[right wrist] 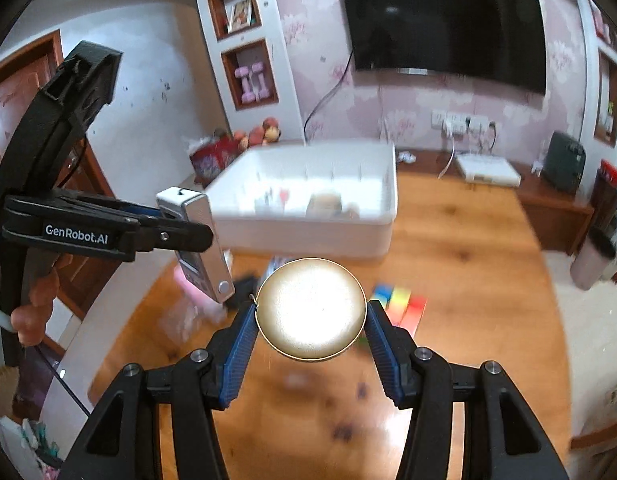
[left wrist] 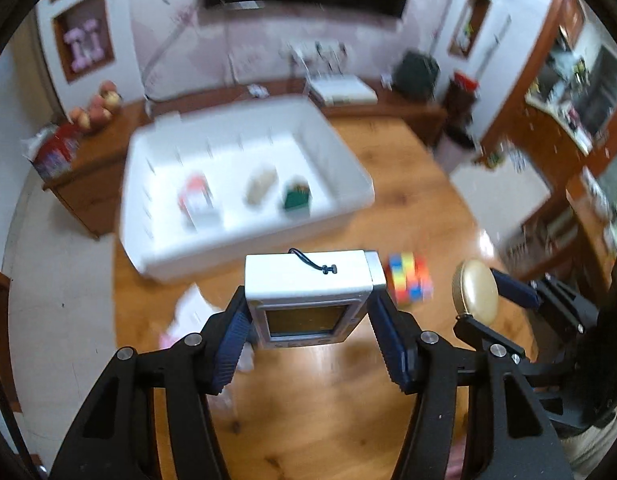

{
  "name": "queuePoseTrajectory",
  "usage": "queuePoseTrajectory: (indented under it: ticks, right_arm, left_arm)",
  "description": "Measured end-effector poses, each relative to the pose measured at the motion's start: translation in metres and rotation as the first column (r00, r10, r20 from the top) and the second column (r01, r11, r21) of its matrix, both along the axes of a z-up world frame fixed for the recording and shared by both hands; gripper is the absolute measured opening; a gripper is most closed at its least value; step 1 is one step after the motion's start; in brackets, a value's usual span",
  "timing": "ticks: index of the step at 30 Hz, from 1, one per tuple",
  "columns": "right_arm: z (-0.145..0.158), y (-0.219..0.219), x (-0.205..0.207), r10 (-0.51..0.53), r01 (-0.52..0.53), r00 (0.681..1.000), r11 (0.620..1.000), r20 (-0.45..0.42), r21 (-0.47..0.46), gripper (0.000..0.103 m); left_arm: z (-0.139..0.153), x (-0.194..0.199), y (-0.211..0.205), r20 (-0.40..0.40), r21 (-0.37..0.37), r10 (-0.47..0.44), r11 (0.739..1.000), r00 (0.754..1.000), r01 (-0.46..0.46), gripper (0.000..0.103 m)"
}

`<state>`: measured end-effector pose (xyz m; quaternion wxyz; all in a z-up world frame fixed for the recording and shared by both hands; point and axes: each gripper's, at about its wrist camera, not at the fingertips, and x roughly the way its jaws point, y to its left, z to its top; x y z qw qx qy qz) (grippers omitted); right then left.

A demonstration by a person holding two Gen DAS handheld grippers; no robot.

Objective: Organize rigid objects
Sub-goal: 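Carry the gold compact and white handheld device over the white bin with both tools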

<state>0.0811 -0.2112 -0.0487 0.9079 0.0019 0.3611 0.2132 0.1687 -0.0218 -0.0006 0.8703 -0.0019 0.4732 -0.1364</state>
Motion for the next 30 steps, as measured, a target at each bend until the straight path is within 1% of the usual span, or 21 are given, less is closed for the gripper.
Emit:
queuePoseTrajectory:
  ticks: [1,2,4,5,8,9,11,12,15,16,18,19,21,22,23,26,30]
  right_arm:
    - [0.011,0.001,0.009,-0.003,0.003,1.0,1.0,0.009,0.005,0.055]
    - [0.025,0.001,0.021,-0.01,0.01,1.0,1.0,0.018,0.011,0.055]
    - [0.046,0.003,0.042,-0.033,0.033,0.999,0.999,0.029,0.013,0.055]
    - [0.058,0.004,0.056,-0.052,0.051,0.998,0.999,0.036,0.016,0.055]
    - [0.079,0.005,0.091,-0.082,0.081,0.996,0.996,0.039,0.019,0.055]
    - [0.084,0.007,0.107,-0.097,0.097,0.995,0.995,0.037,0.017,0.055]
    - [0.088,0.012,0.134,-0.112,0.112,0.993,0.994,0.024,0.011,0.055]
    - [0.087,0.015,0.144,-0.119,0.119,0.993,0.993,0.018,0.006,0.055]
    - [0.075,0.026,0.179,-0.124,0.124,0.992,0.992,-0.009,-0.032,0.055]
    - [0.069,0.03,0.19,-0.125,0.124,0.992,0.991,-0.022,-0.044,0.055]
    - [0.05,0.039,0.21,-0.121,0.116,0.991,0.991,-0.061,-0.07,0.055]
    - [0.039,0.044,0.221,-0.114,0.107,0.99,0.991,-0.085,-0.084,0.055]
    - [0.015,0.053,0.239,-0.105,0.089,0.985,0.989,-0.136,-0.117,0.055]
    - [0.003,0.057,0.246,-0.102,0.081,0.982,0.988,-0.16,-0.133,0.055]
    - [-0.012,0.061,0.254,-0.104,0.076,0.977,0.985,-0.187,-0.152,0.055]
    - [-0.037,0.068,0.271,-0.099,0.056,0.964,0.983,-0.248,-0.176,0.055]
    - [-0.059,0.075,0.289,-0.1,0.032,0.945,0.976,-0.311,-0.216,0.055]
  left_arm:
    - [0.005,0.008,0.0,0.016,-0.002,0.014,1.0,1.0,-0.014,0.062]
    - [0.018,0.019,0.003,0.037,-0.008,0.035,0.999,0.999,-0.035,0.062]
    - [0.029,0.033,0.007,0.055,-0.015,0.059,0.998,0.997,-0.058,0.062]
    - [0.036,0.045,0.008,0.06,-0.015,0.069,0.998,0.996,-0.068,0.062]
    - [0.039,0.074,0.011,0.058,-0.01,0.097,0.995,0.994,-0.096,0.062]
    - [0.036,0.085,0.011,0.055,-0.007,0.11,0.994,0.992,-0.11,0.062]
    - [0.028,0.109,0.013,0.04,0.0,0.133,0.991,0.99,-0.133,0.063]
    - [0.026,0.114,0.013,0.032,-0.002,0.145,0.989,0.989,-0.145,0.063]
    - [0.012,0.141,0.017,0.008,-0.011,0.176,0.984,0.984,-0.176,0.063]
    - [0.002,0.152,0.018,-0.001,-0.009,0.184,0.983,0.983,-0.184,0.063]
    - [-0.009,0.166,0.02,-0.02,0.001,0.2,0.98,0.98,-0.2,0.063]
    - [-0.021,0.176,0.022,-0.039,0.008,0.212,0.977,0.977,-0.211,0.063]
    - [-0.035,0.187,0.024,-0.07,0.014,0.228,0.974,0.971,-0.227,0.063]
    - [-0.047,0.195,0.025,-0.09,0.024,0.236,0.972,0.968,-0.235,0.063]
    - [-0.052,0.199,0.025,-0.101,0.032,0.239,0.971,0.966,-0.237,0.063]
    - [-0.075,0.215,0.028,-0.133,0.048,0.252,0.968,0.958,-0.248,0.063]
    - [-0.095,0.232,0.033,-0.174,0.05,0.274,0.962,0.946,-0.269,0.063]
